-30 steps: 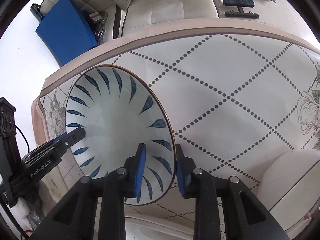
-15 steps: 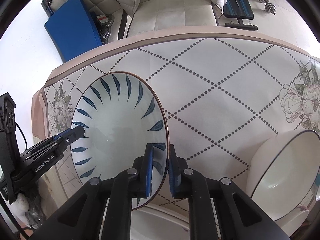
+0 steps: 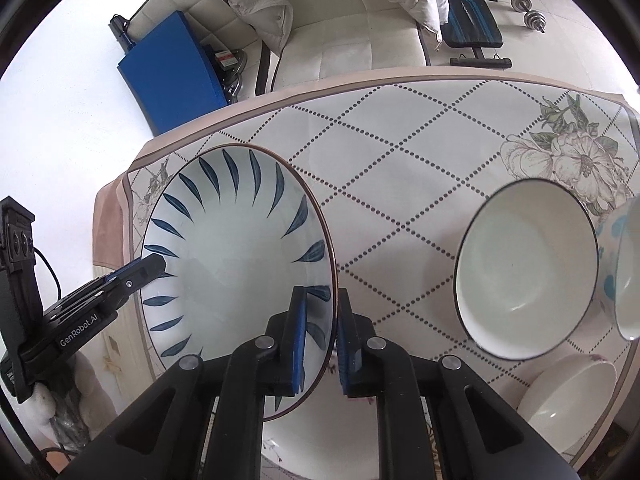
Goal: Organize plates and bowls
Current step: 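Carry the blue-striped plate and lower it onto the pink-flowered plate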
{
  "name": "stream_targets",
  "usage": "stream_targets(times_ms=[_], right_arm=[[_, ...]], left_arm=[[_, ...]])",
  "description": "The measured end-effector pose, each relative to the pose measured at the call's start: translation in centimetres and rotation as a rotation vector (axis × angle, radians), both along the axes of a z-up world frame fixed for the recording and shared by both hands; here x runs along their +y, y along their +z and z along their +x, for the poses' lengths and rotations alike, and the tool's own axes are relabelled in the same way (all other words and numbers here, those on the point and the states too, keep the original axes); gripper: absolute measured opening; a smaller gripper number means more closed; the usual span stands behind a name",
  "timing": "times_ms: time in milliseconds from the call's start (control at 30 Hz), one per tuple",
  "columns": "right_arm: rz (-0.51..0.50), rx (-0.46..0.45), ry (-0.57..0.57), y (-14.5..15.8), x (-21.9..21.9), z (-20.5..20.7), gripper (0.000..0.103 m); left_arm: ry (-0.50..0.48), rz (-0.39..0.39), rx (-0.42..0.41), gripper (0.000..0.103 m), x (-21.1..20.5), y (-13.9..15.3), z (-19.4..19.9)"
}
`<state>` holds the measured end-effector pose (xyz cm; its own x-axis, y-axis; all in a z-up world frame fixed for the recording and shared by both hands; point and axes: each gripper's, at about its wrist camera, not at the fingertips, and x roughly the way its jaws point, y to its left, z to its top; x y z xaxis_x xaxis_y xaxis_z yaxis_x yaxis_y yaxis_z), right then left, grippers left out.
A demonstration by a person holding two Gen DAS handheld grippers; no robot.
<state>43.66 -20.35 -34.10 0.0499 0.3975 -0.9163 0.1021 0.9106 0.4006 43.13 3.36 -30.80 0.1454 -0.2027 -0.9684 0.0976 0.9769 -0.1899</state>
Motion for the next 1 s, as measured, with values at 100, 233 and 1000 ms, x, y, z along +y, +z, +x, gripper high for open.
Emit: stream_targets(times_ms=[100,233,1000], right_arm=[[0.005,-0.007,0.01,0.9,-0.3,-2.4,0.015],[0.024,-0.011,0.008,2.0,-0.9,-5.9,0.015],[0.03,0.084,-0.037,-4.4,-2.3,-15.1,0.014]], left_arm=[[-0.01,-0.001,-0.009,0.017,-0.3,1.0,-1.7],[-0.027,0.0,-0.024,0.017,-0.7,2.2,-4.0],[-0.112,0.073,0.092,0.017,-3.1,-4.8,-11.4]])
